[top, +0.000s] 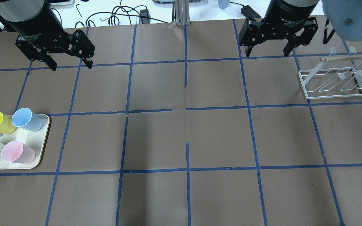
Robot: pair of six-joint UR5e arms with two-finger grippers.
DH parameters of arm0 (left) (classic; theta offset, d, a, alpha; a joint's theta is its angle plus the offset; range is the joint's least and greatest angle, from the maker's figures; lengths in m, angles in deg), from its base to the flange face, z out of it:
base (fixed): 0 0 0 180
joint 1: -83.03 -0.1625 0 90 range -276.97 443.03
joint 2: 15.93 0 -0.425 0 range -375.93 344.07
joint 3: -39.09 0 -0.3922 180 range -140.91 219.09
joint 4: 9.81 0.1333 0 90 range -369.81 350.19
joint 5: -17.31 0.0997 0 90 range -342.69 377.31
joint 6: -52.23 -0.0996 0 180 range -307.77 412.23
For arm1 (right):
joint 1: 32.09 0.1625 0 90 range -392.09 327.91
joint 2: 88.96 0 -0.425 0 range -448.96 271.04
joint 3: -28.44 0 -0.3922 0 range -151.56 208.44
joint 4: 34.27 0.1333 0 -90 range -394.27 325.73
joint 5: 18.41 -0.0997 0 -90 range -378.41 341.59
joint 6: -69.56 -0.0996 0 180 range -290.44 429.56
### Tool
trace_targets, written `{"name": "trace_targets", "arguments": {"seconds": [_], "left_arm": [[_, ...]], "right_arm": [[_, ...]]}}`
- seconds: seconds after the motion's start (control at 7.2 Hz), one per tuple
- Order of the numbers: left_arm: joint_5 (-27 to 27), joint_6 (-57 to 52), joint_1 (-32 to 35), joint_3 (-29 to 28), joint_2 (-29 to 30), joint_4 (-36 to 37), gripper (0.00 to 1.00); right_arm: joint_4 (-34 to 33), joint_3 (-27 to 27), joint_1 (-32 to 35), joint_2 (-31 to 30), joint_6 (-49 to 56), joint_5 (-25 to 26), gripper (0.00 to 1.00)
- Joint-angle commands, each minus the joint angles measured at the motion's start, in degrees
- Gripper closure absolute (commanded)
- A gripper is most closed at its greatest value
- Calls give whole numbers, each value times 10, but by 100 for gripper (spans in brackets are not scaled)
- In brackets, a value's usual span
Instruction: Transfer IKEA cup to right arm and place on rack
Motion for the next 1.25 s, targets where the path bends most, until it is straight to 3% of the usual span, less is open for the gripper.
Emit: {"name": "trace_targets", "arguments": {"seconds": [0.0,1.11], "left_arm": [[0,0,1,0,0,0,0],[1,-8,-7,6,-4,0,0]], "right_arm": [[1,0,0,0,3,2,0],[-2,1,-1,0,0,5,0]]}}
